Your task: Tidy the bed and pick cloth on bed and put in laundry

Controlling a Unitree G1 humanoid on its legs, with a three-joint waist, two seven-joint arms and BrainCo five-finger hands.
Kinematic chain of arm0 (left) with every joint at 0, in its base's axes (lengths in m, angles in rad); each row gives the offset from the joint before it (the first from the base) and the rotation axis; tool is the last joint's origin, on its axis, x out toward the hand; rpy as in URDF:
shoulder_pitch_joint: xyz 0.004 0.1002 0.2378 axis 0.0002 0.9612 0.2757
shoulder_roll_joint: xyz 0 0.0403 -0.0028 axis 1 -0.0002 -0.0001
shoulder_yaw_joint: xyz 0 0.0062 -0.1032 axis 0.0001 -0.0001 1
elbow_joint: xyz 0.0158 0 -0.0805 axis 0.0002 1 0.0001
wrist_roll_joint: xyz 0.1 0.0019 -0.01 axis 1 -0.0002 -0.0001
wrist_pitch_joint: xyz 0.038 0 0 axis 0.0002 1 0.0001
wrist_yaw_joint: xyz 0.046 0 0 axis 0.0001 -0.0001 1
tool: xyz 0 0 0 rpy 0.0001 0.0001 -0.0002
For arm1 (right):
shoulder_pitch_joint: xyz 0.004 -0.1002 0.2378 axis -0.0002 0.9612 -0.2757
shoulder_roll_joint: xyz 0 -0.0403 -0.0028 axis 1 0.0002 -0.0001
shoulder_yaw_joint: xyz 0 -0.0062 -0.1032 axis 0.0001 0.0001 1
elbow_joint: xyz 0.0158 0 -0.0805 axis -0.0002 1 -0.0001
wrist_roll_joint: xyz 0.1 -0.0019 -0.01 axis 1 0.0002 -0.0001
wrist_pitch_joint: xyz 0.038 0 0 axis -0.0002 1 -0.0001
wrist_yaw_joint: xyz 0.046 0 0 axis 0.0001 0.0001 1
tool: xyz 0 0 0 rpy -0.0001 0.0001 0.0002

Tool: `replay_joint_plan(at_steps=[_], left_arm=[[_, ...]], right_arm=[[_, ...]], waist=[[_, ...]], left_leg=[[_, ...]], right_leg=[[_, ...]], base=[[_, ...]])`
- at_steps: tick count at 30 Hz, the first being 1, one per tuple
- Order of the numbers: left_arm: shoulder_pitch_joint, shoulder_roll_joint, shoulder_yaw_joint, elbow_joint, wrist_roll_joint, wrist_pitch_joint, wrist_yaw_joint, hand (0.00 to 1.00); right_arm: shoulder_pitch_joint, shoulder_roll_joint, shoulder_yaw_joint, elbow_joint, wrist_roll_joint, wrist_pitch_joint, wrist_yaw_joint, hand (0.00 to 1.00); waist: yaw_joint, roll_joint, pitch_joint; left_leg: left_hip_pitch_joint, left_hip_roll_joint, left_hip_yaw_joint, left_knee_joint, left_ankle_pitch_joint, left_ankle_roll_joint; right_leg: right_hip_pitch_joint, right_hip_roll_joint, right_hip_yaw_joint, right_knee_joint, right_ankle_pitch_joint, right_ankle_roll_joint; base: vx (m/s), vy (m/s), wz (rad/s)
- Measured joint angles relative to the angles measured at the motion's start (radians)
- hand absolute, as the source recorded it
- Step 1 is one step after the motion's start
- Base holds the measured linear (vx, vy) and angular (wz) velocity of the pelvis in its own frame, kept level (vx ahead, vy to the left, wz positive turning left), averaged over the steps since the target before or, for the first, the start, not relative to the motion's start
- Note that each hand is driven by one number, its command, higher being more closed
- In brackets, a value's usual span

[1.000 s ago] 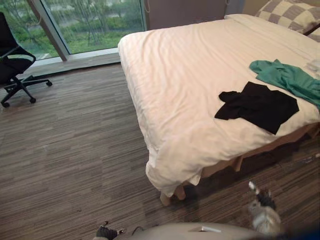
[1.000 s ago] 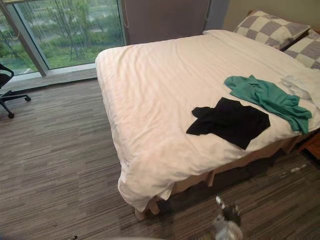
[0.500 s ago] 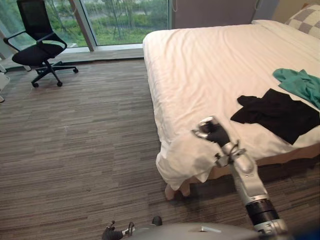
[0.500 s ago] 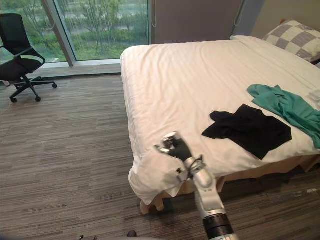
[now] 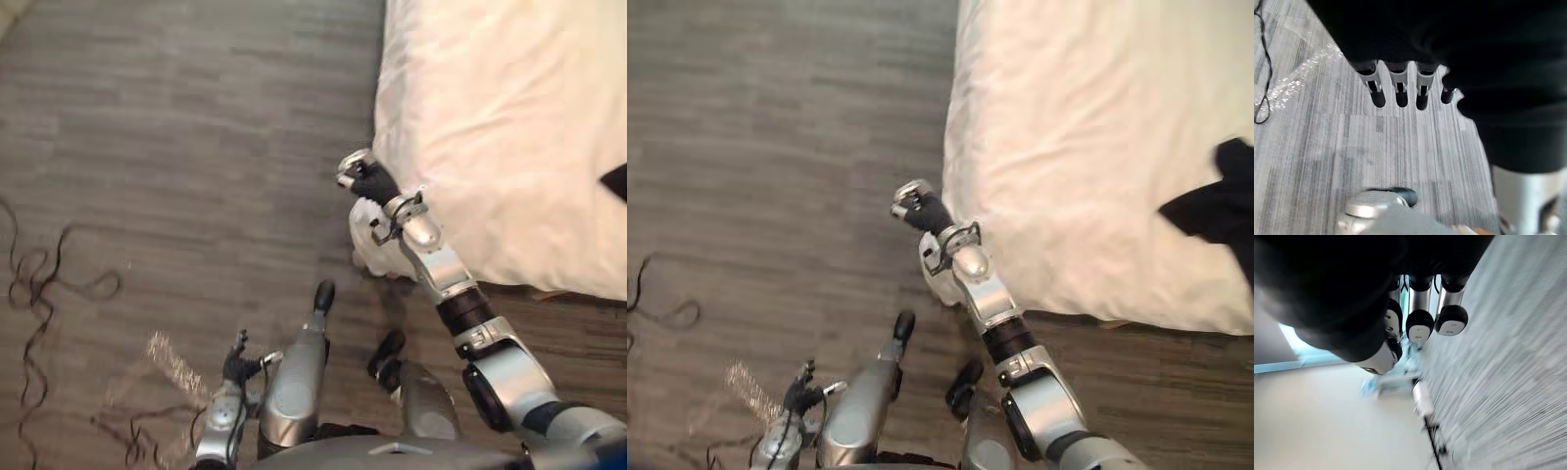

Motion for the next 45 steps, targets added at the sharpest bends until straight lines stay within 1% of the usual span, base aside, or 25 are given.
replay_joint_plan(at_steps=[2, 5, 7, 9, 10, 11, 12, 13, 14, 16, 17, 20, 23, 26, 28, 29, 31, 32, 35, 37, 38, 39, 40, 43, 45], left_arm=[[-0.031, -0.007, 0.001, -0.033, -0.015, -0.005, 0.010, 0.00], [-0.091, -0.021, 0.003, -0.066, -0.018, -0.009, 0.028, 0.00], [-0.122, -0.038, 0.015, -0.075, -0.034, -0.008, 0.044, 0.00], [-0.139, -0.058, 0.041, -0.092, -0.038, -0.001, 0.049, 0.00], [-0.176, -0.077, 0.063, -0.092, -0.049, 0.029, 0.050, 0.00], [-0.188, -0.082, 0.070, -0.093, -0.056, 0.043, 0.049, 0.00], [-0.213, -0.090, 0.085, -0.092, -0.057, 0.072, 0.048, 0.00], [-0.247, -0.090, 0.090, -0.090, -0.066, 0.111, 0.046, 0.00], [-0.278, -0.091, 0.091, -0.089, -0.078, 0.138, 0.043, 0.00], [-0.321, -0.093, 0.124, -0.081, -0.106, 0.159, 0.039, 0.00], [-0.351, -0.091, 0.167, -0.067, -0.131, 0.167, 0.039, 0.00], [-0.392, -0.078, 0.198, -0.039, -0.155, 0.171, 0.038, 0.00], [-0.406, -0.073, 0.195, -0.017, -0.175, 0.173, 0.031, 0.00], [-0.402, -0.075, 0.196, 0.021, -0.184, 0.178, 0.011, 0.00], [-0.378, -0.075, 0.196, 0.029, -0.188, 0.184, -0.003, 0.00], [-0.352, -0.074, 0.195, 0.031, -0.191, 0.191, -0.008, 0.00], [-0.318, -0.067, 0.187, 0.040, -0.193, 0.197, -0.029, 0.00], [-0.291, -0.052, 0.156, 0.052, -0.195, 0.202, -0.043, 0.00], [-0.251, -0.037, 0.105, 0.057, -0.196, 0.231, -0.079, 0.00], [-0.226, -0.042, 0.077, 0.056, -0.196, 0.255, -0.123, 0.00], [-0.221, -0.043, 0.077, 0.056, -0.196, 0.258, -0.128, 0.00], [-0.203, -0.047, 0.073, 0.056, -0.196, 0.262, -0.145, 0.00], [-0.194, -0.047, 0.066, 0.056, -0.196, 0.263, -0.154, 0.00], [-0.154, -0.059, 0.037, 0.056, -0.196, 0.264, -0.195, 0.00], [-0.151, -0.063, 0.029, 0.056, -0.202, 0.261, -0.201, 0.00]], right_arm=[[0.010, 0.000, -0.037, -0.001, 0.028, -0.003, -0.043, 1.00], [0.059, -0.001, -0.104, -0.001, 0.098, -0.041, -0.099, 1.00], [0.100, 0.008, -0.100, -0.001, 0.138, -0.076, -0.096, 1.00], [0.148, 0.049, -0.103, 0.015, 0.192, -0.107, -0.090, 1.00], [0.201, 0.067, -0.121, 0.065, 0.244, -0.130, -0.073, 1.00], [0.215, 0.067, -0.128, 0.082, 0.259, -0.132, -0.069, 1.00], [0.244, 0.067, -0.155, 0.126, 0.292, -0.133, -0.060, 1.00], [0.287, 0.068, -0.229, 0.189, 0.348, -0.135, -0.047, 1.00], [0.324, 0.063, -0.331, 0.249, 0.401, -0.149, -0.020, 1.00], [0.362, 0.049, -0.457, 0.334, 0.456, -0.170, 0.015, 1.00], [0.395, 0.022, -0.520, 0.386, 0.501, -0.190, 0.059, 1.00], [0.453, 0.001, -0.555, 0.402, 0.540, -0.224, 0.135, 1.00], [0.470, 0.011, -0.571, 0.402, 0.545, -0.222, 0.175, 1.00], [0.478, 0.026, -0.642, 0.386, 0.549, -0.225, 0.197, 1.00], [0.505, 0.027, -0.696, 0.320, 0.580, -0.247, 0.205, 1.00], [0.531, 0.027, -0.715, 0.240, 0.622, -0.270, 0.212, 1.00], [0.566, 0.022, -0.710, 0.091, 0.676, -0.298, 0.222, 1.00], [0.582, 0.021, -0.694, -0.008, 0.707, -0.303, 0.244, 1.00], [0.621, 0.023, -0.659, -0.194, 0.789, -0.285, 0.335, 1.00], [0.636, 0.025, -0.637, -0.295, 0.862, -0.202, 0.446, 1.00], [0.637, 0.025, -0.632, -0.303, 0.874, -0.190, 0.462, 1.00], [0.635, 0.026, -0.610, -0.325, 0.897, -0.160, 0.500, 1.00], [0.634, 0.026, -0.600, -0.338, 0.900, -0.144, 0.511, 1.00], [0.616, 0.022, -0.556, -0.381, 0.900, -0.055, 0.527, 1.00], [0.559, 0.020, -0.503, -0.373, 0.899, -0.023, 0.521, 1.00]], waist=[[-0.005, 0.003, 0.013], [-0.017, 0.003, 0.036], [-0.028, 0.002, 0.040], [-0.032, 0.002, 0.040], [-0.034, 0.000, 0.041], [-0.038, 0.000, 0.041], [-0.056, 0.000, 0.041], [-0.078, -0.002, 0.042], [-0.084, -0.004, 0.043], [-0.092, -0.008, 0.045], [-0.108, -0.009, 0.045], [-0.127, -0.014, 0.044], [-0.137, -0.017, 0.042], [-0.138, -0.018, 0.030], [-0.140, -0.020, -0.011], [-0.146, -0.020, -0.055], [-0.152, -0.019, -0.097], [-0.163, -0.019, -0.125], [-0.169, -0.013, -0.184], [-0.172, -0.011, -0.201], [-0.172, -0.010, -0.202], [-0.174, -0.003, -0.209], [-0.174, 0.001, -0.211], [-0.177, 0.029, -0.225], [-0.176, 0.046, -0.220]], left_leg=[[-0.089, -0.004, 0.007, 0.040, 0.000, 0.000], [-0.210, -0.005, 0.034, 0.093, -0.004, -0.001], [-0.262, -0.007, 0.053, 0.124, -0.010, 0.001], [-0.301, -0.001, 0.071, 0.161, -0.021, 0.005], [-0.327, 0.012, 0.107, 0.203, -0.041, 0.013], [-0.334, 0.018, 0.119, 0.216, -0.048, 0.012], [-0.345, 0.031, 0.143, 0.236, -0.061, 0.015], [-0.357, 0.041, 0.162, 0.262, -0.072, 0.021], [-0.366, 0.045, 0.172, 0.279, -0.081, 0.025], [-0.370, 0.056, 0.193, 0.288, -0.087, 0.031], [-0.368, 0.067, 0.204, 0.287, -0.091, 0.036], [-0.345, 0.091, 0.233, 0.274, -0.088, 0.030], [-0.262, 0.098, 0.257, 0.239, -0.084, 0.026], [-0.158, 0.109, 0.285, 0.209, -0.091, 0.025], [-0.108, 0.113, 0.306, 0.190, -0.102, 0.026], [-0.083, 0.113, 0.321, 0.175, -0.111, 0.026], [-0.018, 0.110, 0.349, 0.153, -0.126, 0.027], [0.026, 0.106, 0.363, 0.140, -0.134, 0.026], [0.098, 0.099, 0.389, 0.122, -0.148, 0.023], [0.160, 0.090, 0.413, 0.122, -0.149, 0.023], [0.165, 0.089, 0.415, 0.122, -0.149, 0.023], [0.186, 0.087, 0.416, 0.121, -0.149, 0.023], [0.193, 0.084, 0.416, 0.121, -0.149, 0.023], [0.215, 0.062, 0.415, 0.117, -0.148, 0.024], [0.201, 0.050, 0.416, 0.103, -0.147, 0.025]], right_leg=[[-0.092, -0.022, -0.006, 0.065, -0.014, -0.011], [-0.223, -0.050, -0.005, 0.148, -0.033, -0.023], [-0.278, -0.068, -0.003, 0.186, -0.047, -0.030], [-0.314, -0.070, 0.010, 0.208, -0.049, -0.034], [-0.335, -0.070, 0.028, 0.225, -0.049, -0.035], [-0.337, -0.069, 0.029, 0.228, -0.050, -0.036], [-0.338, -0.069, 0.030, 0.232, -0.050, -0.036], [-0.339, -0.067, 0.034, 0.237, -0.050, -0.036], [-0.346, -0.064, 0.047, 0.236, -0.049, -0.037], [-0.360, -0.054, 0.069, 0.229, -0.037, -0.037], [-0.362, -0.038, 0.082, 0.211, -0.022, -0.039], [-0.355, -0.012, 0.107, 0.182, -0.001, -0.042], [-0.297, 0.002, 0.130, 0.154, 0.005, -0.040], [-0.201, 0.022, 0.147, 0.100, 0.012, -0.035], [-0.158, 0.032, 0.160, 0.064, 0.019, -0.028], [-0.138, 0.036, 0.170, 0.044, 0.022, -0.022], [-0.085, 0.038, 0.190, 0.014, 0.024, -0.016], [-0.049, 0.037, 0.200, -0.004, 0.023, -0.010], [0.013, 0.033, 0.210, -0.025, 0.017, 0.001], [0.073, 0.018, 0.210, -0.024, 0.006, 0.015], [0.078, 0.017, 0.210, -0.024, 0.006, 0.015], [0.095, 0.013, 0.210, -0.021, 0.005, 0.016], [0.103, 0.010, 0.208, -0.019, 0.003, 0.019], [0.114, -0.020, 0.197, 0.011, -0.021, 0.029], [0.070, -0.036, 0.198, 0.059, -0.041, 0.030]], base=[[-0.07, -0.017, 0.13], [-0.10, -0.019, 0.02], [-0.08, -0.029, 0.00], [-0.08, -0.034, -0.14], [-0.06, -0.021, -0.18], [-0.05, -0.016, -0.16], [-0.05, -0.010, -0.06], [-0.07, -0.003, -0.14], [-0.06, 0.007, -0.27], [-0.03, 0.013, -0.41], [-0.02, 0.003, -0.41], [0.01, -0.037, -0.40], [0.05, -0.070, -0.28], [0.08, -0.051, -0.30], [0.12, -0.013, -0.33], [0.16, 0.016, -0.36], [0.20, 0.034, -0.38], [0.21, 0.045, -0.27], [0.21, 0.030, -0.18], [0.17, -0.001, -0.02], [0.13, -0.013, -0.05], [0.06, -0.012, -0.04], [0.08, -0.014, 0.01], [0.04, 0.001, 0.09], [-0.03, -0.003, 0.03]])
